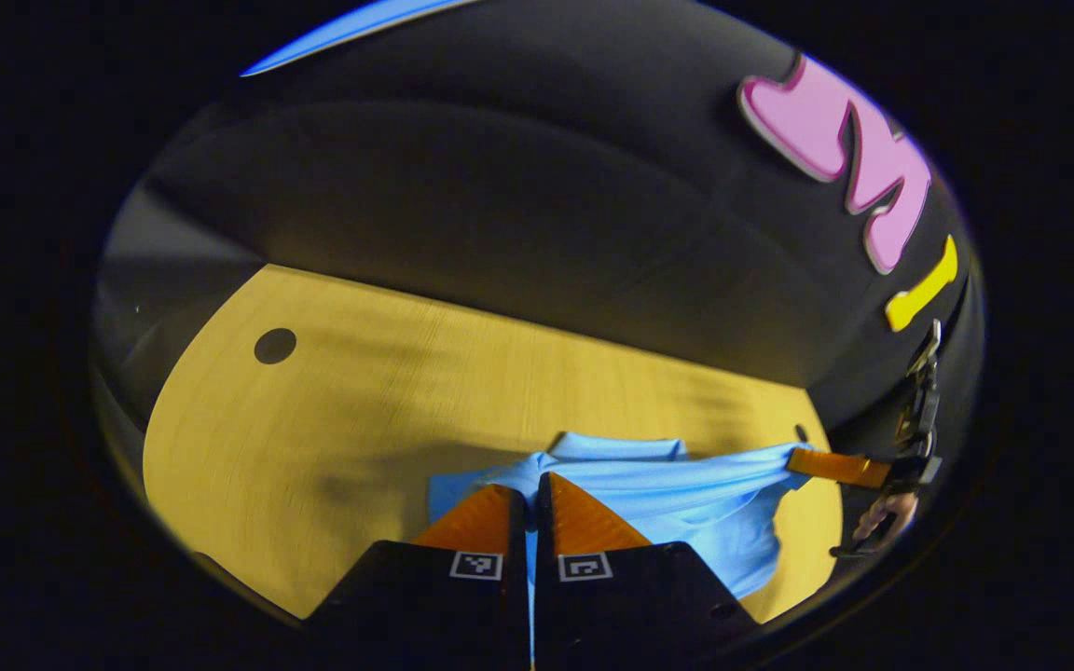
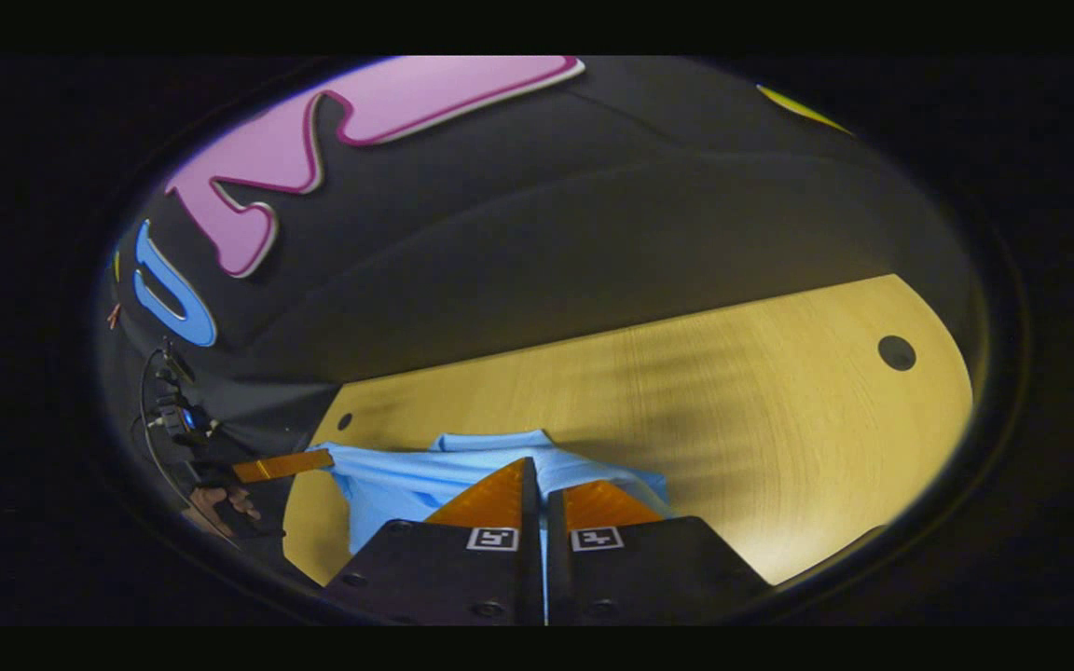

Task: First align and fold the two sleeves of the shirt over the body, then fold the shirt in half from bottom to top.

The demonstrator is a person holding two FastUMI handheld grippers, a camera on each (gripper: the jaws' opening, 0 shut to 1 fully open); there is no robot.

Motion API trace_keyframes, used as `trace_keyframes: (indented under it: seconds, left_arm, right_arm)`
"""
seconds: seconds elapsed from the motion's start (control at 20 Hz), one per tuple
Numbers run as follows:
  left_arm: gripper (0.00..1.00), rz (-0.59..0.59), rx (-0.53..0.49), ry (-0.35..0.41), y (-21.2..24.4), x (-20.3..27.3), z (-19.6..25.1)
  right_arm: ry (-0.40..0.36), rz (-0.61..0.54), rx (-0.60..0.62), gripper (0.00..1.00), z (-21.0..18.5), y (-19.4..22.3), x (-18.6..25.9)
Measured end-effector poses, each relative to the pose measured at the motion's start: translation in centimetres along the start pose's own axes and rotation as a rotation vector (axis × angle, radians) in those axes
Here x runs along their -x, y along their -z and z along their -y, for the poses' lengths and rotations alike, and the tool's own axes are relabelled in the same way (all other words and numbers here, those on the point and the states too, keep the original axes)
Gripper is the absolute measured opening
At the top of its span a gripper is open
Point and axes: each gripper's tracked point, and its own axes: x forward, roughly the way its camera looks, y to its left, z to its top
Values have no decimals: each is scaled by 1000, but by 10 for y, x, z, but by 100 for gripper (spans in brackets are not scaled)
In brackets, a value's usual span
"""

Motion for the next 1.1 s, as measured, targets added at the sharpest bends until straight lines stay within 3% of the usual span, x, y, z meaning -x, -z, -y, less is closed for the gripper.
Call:
trace_keyframes:
  seconds: [0.1,0.2,0.25,0.3,0.4,0.5,0.55,0.65,0.7,0.85,1.1]
  left_arm:
    - [12,-42,-12,-51,12,-22,-6]
    - [22,-48,-24,-82,15,-39,-8]
    - [19,-54,-32,-78,19,-38,-4]
    - [43,-53,-46,-100,19,-39,-4]
    - [92,-38,-65,-110,9,-30,-5]
    - [90,3,-77,-102,-1,-19,-1]
    - [90,23,-84,-98,-5,-12,-1]
    - [88,84,-115,-99,-16,15,1]
    - [94,123,-148,-106,-23,32,2]
    - [97,252,-235,-152,-35,94,7]
    - [97,441,-240,-156,-30,213,44]
  right_arm:
    - [20,4,-20,9,1,1,-3]
    - [36,-1,-44,0,4,2,-7]
    - [45,-10,-48,6,7,4,-5]
    - [51,-19,-46,1,8,5,-2]
    - [66,6,-6,32,16,1,4]
    - [53,41,30,77,14,-5,25]
    - [46,60,51,73,11,-10,38]
    - [45,119,102,95,12,-24,68]
    - [48,152,130,95,11,-31,87]
    - [76,264,235,95,5,-57,140]
    - [113,439,278,98,-32,-78,235]
